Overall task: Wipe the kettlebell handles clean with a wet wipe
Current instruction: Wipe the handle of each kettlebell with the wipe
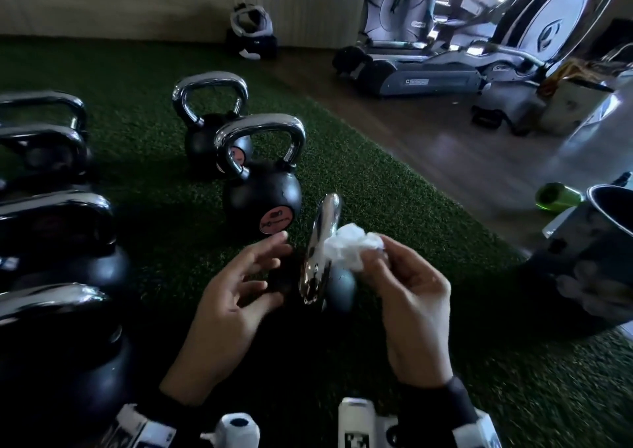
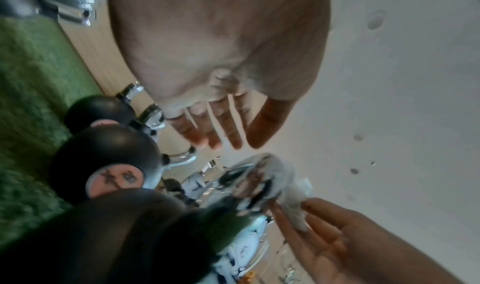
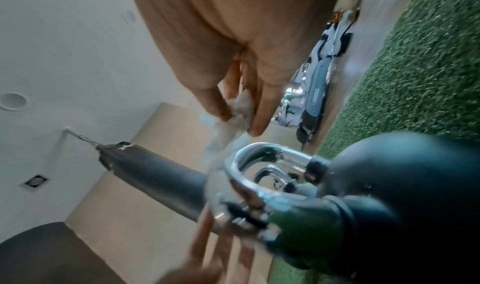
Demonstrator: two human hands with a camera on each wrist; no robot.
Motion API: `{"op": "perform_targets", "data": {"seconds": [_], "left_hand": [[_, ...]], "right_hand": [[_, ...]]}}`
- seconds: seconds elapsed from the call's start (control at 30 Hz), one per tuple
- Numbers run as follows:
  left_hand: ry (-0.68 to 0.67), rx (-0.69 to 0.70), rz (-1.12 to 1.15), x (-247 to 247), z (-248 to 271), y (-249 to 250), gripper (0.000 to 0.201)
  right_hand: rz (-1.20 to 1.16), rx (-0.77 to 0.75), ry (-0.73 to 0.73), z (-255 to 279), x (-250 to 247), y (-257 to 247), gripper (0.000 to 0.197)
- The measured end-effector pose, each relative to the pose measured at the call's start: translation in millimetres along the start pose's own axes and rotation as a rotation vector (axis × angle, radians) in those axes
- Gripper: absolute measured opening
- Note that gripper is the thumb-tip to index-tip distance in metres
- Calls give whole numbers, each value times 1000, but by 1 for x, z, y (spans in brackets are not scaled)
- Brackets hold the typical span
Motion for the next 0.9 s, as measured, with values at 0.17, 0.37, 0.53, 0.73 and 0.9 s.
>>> {"op": "perform_targets", "data": {"seconds": [0.17, 0.37, 0.53, 0.73, 0.9], "left_hand": [[-349, -65, -559, 18, -12, -82, 138], [-130, 55, -659, 48, -14, -101, 127], [-27, 117, -543, 49, -15, -99, 110], [-30, 80, -594, 51, -18, -111, 102], [-38, 86, -583, 50, -16, -110, 110]], "right_hand": [[423, 70, 225, -70, -10, 55, 22], [606, 105, -33, -88, 35, 85, 25], [376, 175, -50, -97, 38, 102, 20], [335, 13, 37, -101, 38, 82, 31], [450, 7, 37, -102, 38, 69, 35]]}}
Point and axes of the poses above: each hand's wrist, its own z-axis away from the middle knuckle, its own x-axis out of the palm, y = z × x, the point moved 4 cm from there along -z, towards the middle knuckle, and after that the axes turned 4 degrees about -y, right-handed, at the moved point
